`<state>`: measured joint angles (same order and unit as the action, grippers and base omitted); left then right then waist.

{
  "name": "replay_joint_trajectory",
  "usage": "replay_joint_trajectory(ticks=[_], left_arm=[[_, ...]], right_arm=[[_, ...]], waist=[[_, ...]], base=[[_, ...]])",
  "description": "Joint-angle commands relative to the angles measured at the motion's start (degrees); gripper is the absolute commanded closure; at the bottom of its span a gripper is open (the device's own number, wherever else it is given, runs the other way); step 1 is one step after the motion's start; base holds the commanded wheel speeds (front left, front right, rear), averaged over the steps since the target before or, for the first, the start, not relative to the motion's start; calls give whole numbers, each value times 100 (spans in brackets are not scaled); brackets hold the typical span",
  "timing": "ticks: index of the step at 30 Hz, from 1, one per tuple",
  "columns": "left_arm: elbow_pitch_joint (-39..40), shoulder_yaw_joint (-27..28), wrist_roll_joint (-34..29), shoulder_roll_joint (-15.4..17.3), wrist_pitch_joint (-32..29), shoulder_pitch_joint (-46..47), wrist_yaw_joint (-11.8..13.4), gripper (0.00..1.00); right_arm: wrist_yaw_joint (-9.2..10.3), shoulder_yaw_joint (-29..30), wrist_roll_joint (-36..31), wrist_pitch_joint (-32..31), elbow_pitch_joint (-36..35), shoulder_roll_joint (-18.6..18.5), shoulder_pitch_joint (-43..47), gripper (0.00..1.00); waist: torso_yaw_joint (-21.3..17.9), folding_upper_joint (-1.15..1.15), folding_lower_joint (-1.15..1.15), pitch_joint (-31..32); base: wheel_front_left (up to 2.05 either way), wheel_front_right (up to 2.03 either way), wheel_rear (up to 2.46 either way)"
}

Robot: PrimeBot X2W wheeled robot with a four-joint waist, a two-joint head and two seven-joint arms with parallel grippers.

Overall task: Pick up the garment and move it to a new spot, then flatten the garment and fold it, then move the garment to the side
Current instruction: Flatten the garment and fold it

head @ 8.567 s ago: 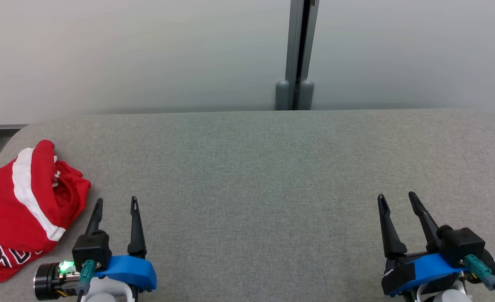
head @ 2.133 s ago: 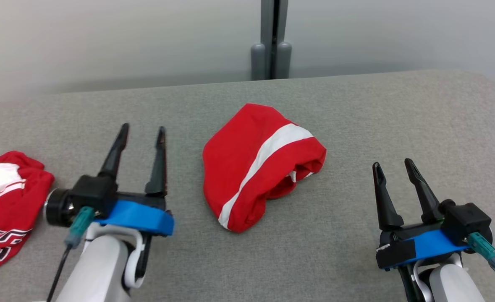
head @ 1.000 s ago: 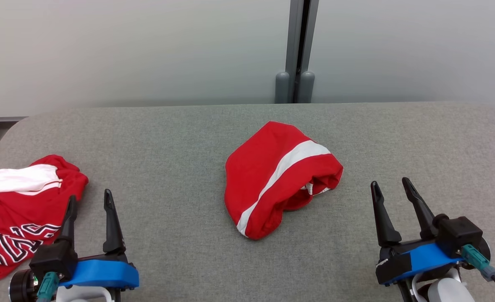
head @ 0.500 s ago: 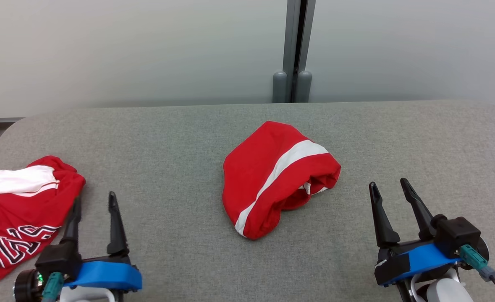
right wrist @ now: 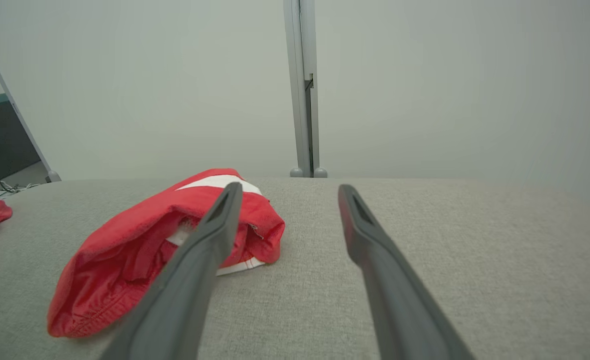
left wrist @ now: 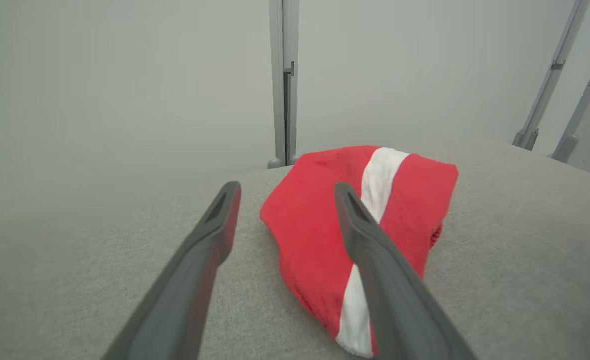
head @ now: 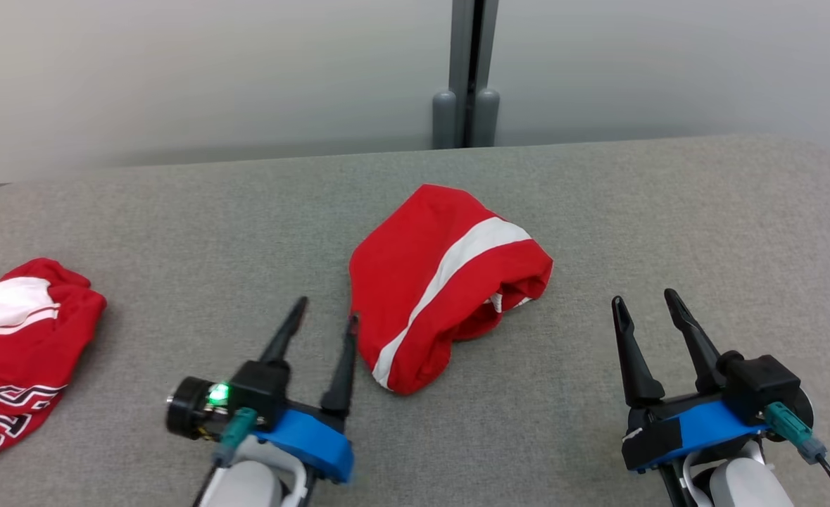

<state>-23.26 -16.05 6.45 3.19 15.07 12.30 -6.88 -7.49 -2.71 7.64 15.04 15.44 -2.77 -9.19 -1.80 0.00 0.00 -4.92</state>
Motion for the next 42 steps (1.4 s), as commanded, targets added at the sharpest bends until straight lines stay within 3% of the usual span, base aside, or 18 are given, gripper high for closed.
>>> replay_joint_trajectory(ticks=[1, 11, 23, 24, 25, 26, 42], left_arm=[[-110, -138, -18, -7, 15, 106, -23, 0], [-1066, -993, 115, -13, 15, 385, -54, 0], [-2000, -793, 146, 89, 15, 877, 60, 0], [-2005, -727, 175, 94, 15, 939, 79, 55], [-1996, -684, 189, 109, 15, 975, 86, 87], [-1981, -638, 205, 121, 15, 976, 87, 100], [-714, -53, 35, 856, 15, 518, 359, 100]], right_arm=[[-1, -7, 20, 22, -15, -21, -63, 0], [-1, 32, 31, 21, -87, -21, -202, 0], [-1, 71, 4, 21, -164, -21, -328, 0], [-1, 85, 0, 22, -168, -21, -321, 0], [-1, 111, -9, 22, -171, -21, -310, 0], [-1, 140, -16, 22, -171, -21, -291, 0], [-1, 170, 104, 22, -142, -22, -158, 0]], waist=[[-42, 0, 0, -33], [-371, 0, 0, -382], [-673, 0, 0, -669], [-676, 0, 0, -666], [-663, 0, 0, -665], [-637, 0, 0, -648], [96, 0, 0, -485]], base=[[0, 0, 0], [0, 0, 0], [0, 0, 0], [0, 0, 0], [0, 0, 0], [0, 0, 0], [0, 0, 0]])
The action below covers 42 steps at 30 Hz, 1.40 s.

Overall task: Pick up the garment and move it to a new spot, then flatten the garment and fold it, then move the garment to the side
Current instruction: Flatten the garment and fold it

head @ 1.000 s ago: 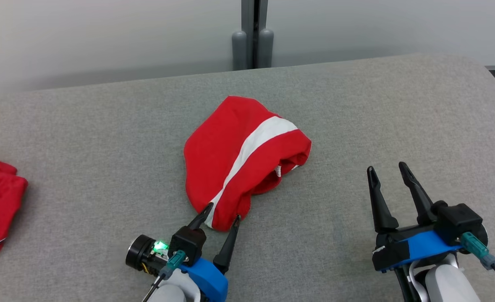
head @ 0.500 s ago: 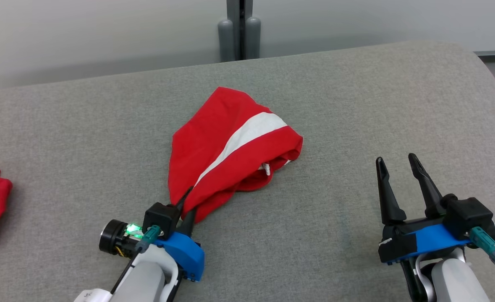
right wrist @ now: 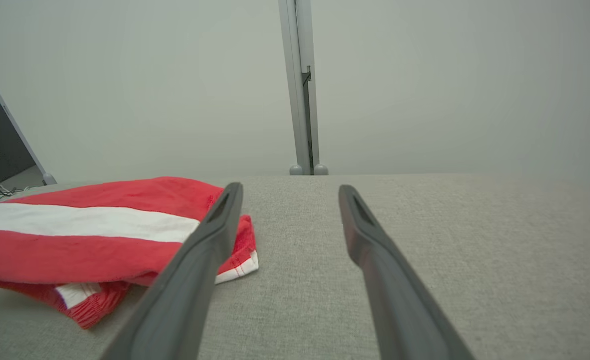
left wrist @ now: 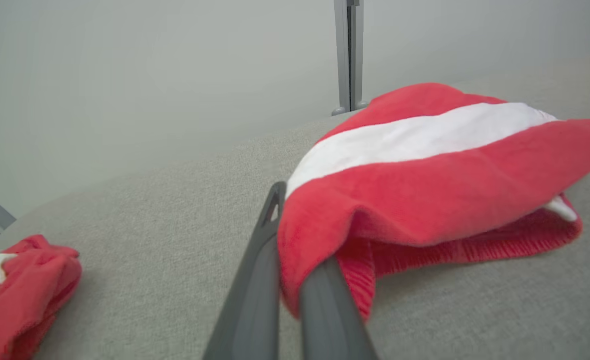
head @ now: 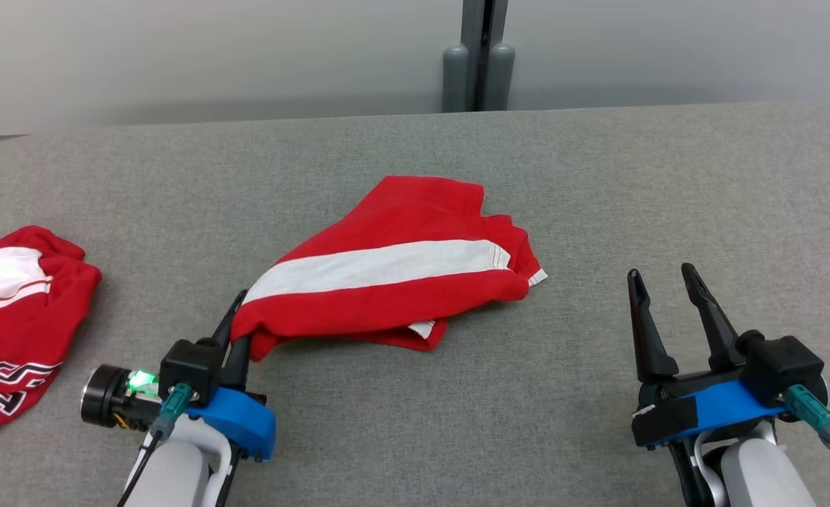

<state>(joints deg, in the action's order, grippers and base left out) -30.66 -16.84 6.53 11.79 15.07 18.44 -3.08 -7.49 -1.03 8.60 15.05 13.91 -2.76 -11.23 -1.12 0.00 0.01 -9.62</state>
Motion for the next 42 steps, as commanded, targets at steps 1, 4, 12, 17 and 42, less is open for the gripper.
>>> replay_joint_trajectory(ticks=[1, 4, 12, 17, 42], left_arm=[[22, 23, 57, -15, 15, -149, -40, 100], [18, -12, 136, -125, 15, -290, -102, 0], [520, -397, 27, -479, 15, -597, -248, 0], [794, -712, -19, -579, 15, -710, -331, 0], [1872, 1874, 313, -598, 15, -1389, 241, 0]], right_arm=[[-1, -10, 16, 20, 15, -23, 46, 0], [-1, -26, 41, 20, 34, -23, 49, 0], [-1, 51, 10, 20, 48, -22, 71, 0], [-1, 21, 27, 20, 84, -22, 74, 0], [-1, 35, -72, 21, 217, -22, 204, 0]], waist=[[48, 0, -1, -16], [84, 0, -1, -11], [227, 0, -1, 30], [268, 0, -1, 89], [234, 0, -1, 335]], base=[[0, 0, 0], [0, 0, 0], [0, 0, 0], [0, 0, 0], [0, 0, 0]])
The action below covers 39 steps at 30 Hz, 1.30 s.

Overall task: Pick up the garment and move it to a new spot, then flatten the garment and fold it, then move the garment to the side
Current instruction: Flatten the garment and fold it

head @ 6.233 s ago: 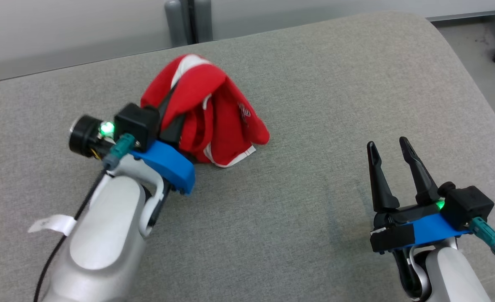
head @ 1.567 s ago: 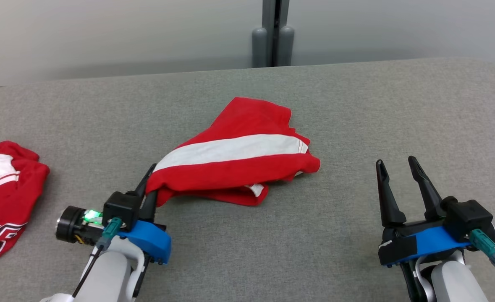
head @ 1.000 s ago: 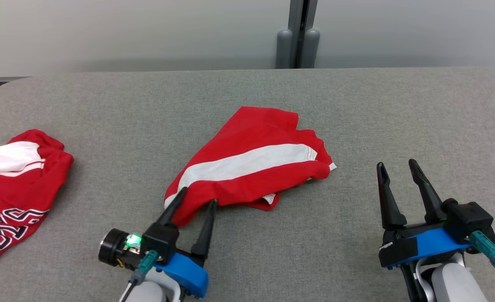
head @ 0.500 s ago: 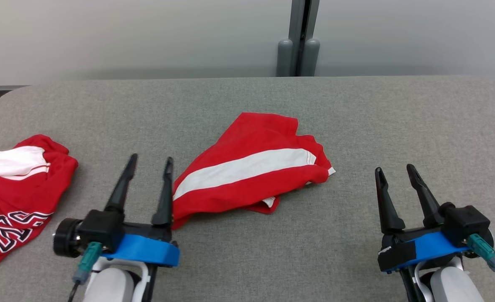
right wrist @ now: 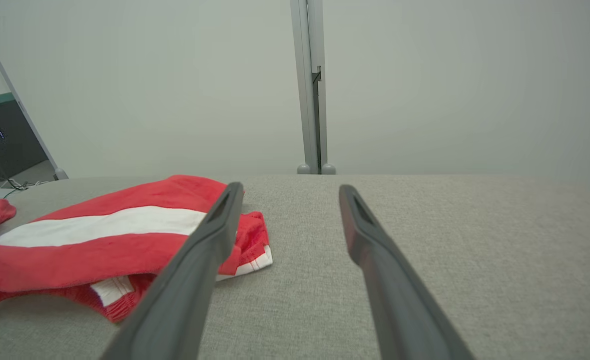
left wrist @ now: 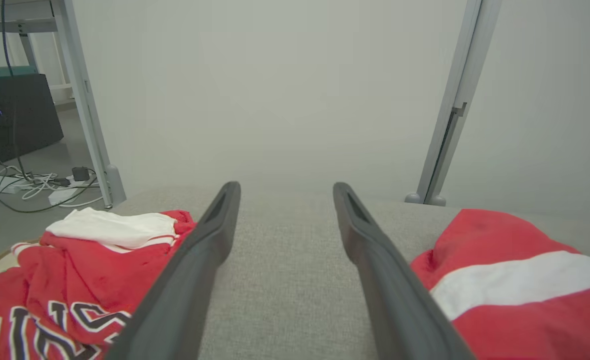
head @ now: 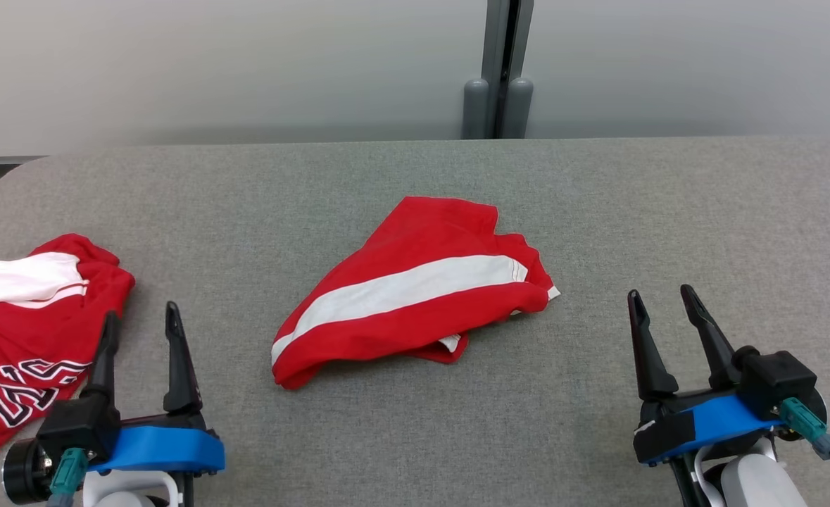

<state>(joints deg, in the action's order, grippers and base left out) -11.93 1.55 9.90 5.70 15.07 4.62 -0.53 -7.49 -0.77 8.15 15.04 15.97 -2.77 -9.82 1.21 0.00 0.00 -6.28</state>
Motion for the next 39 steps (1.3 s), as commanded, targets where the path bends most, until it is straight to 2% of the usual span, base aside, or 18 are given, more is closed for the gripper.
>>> replay_joint_trajectory(ticks=[1, 7, 11, 18, 22, 23, 30, 39], left_arm=[[-11, 59, -48, 2, 15, -22, -32, 0], [-11, 95, -152, -126, 15, 32, -108, 0], [44, 118, -205, -165, 15, 127, -160, 0], [107, 119, -234, -219, 15, 213, -212, 0], [136, 95, -190, -260, 15, 269, -216, 0], [136, 95, -190, -260, 15, 269, -216, 0], [93, 4, -108, -279, 15, 358, -211, 0], [44, -167, 9, -283, 15, 470, -169, 0]], right_arm=[[-1, 14, -34, 21, 35, -21, 71, 0], [-1, -134, -132, 22, 205, -20, -140, 0], [-1, -375, -239, 22, 338, -20, -639, 0], [-1, -715, -489, -28, 973, -36, -1654, 0], [-1, -810, -521, -168, 1808, -133, -2228, 0], [-1, -810, -521, -168, 1808, -133, -2228, 0], [-1, -888, -480, -284, 3236, -334, -2615, 0], [-1, -985, -408, -129, 4500, -291, -2822, 0]], waist=[[13, 0, 0, 17], [96, 0, 0, 55], [170, 0, 0, 15], [368, 0, 0, -86], [604, 0, 0, -209], [604, 0, 0, -209], [886, 0, 0, -409], [1067, 0, 0, -543]], base=[[0, 0, 0], [0, 0, 0], [0, 0, 0], [0, 0, 0], [0, 0, 0], [0, 0, 0], [0, 0, 0], [0, 0, 0]])
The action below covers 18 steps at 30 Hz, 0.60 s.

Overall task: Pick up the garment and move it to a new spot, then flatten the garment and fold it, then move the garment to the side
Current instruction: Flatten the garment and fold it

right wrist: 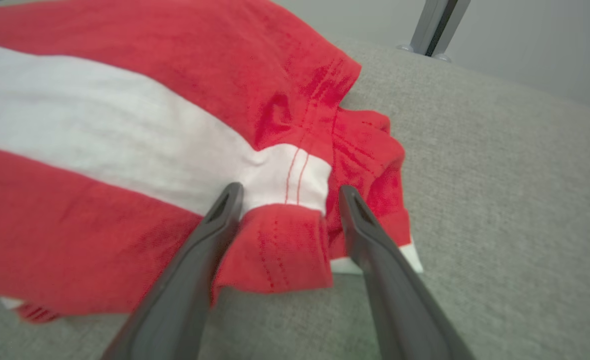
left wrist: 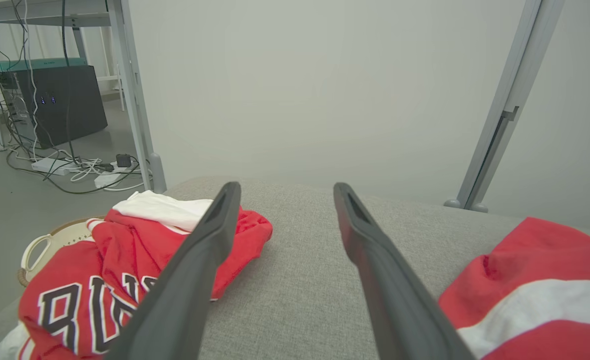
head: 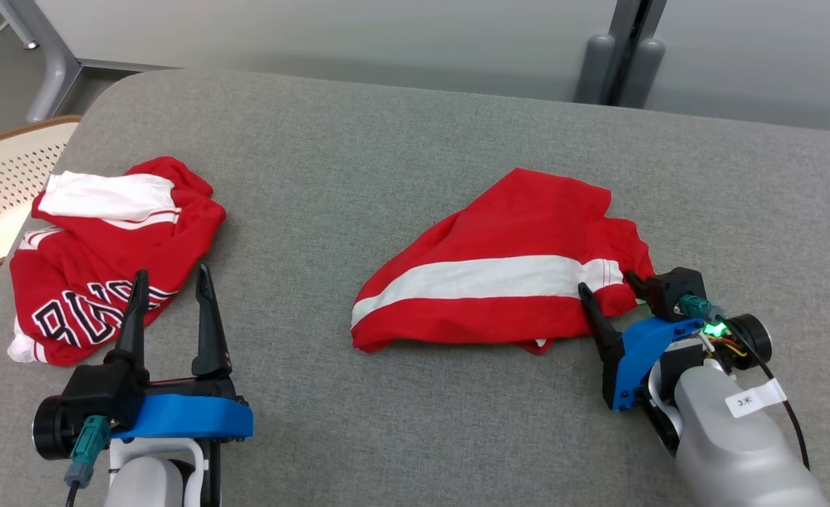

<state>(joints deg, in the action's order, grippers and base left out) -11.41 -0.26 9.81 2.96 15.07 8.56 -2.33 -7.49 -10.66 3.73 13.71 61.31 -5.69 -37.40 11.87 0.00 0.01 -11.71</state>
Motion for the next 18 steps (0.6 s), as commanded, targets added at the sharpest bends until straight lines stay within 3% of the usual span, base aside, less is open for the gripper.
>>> replay_joint_trajectory(ticks=[1, 2, 4, 5, 9, 18], left_arm=[[-16, 5, 17, -10, 15, 81, 15, 0], [-27, -3, 17, -10, 15, 78, 21, 0], [-32, -25, 25, -11, 15, 83, 26, 0], [-30, -41, 25, -11, 15, 87, 36, 0], [-43, -84, 29, -10, 15, 63, 47, 0], [-153, -6, 22, -10, 15, -154, -6, 0]], right_arm=[[-1, -17, 53, 24, 63, 19, -72, 0], [-1, -46, 53, 44, 143, 38, -89, 0], [-1, -116, 75, 86, 209, 73, -141, 56], [-1, -137, 88, 104, 223, 85, -149, 100], [-1, -163, 125, 153, 17, 76, -187, 100], [-1, -46, 130, 154, -1798, -99, 695, 100]], waist=[[4, 0, -1, -6], [5, 0, -1, -11], [-5, 0, -1, -15], [-18, 0, -1, -17], [-120, 0, -1, 22], [-619, 0, -1, 325]], base=[[0, 0, 0], [0, 0, 0], [0, 0, 0], [0, 0, 0], [0, 0, 0], [0, 0, 0]])
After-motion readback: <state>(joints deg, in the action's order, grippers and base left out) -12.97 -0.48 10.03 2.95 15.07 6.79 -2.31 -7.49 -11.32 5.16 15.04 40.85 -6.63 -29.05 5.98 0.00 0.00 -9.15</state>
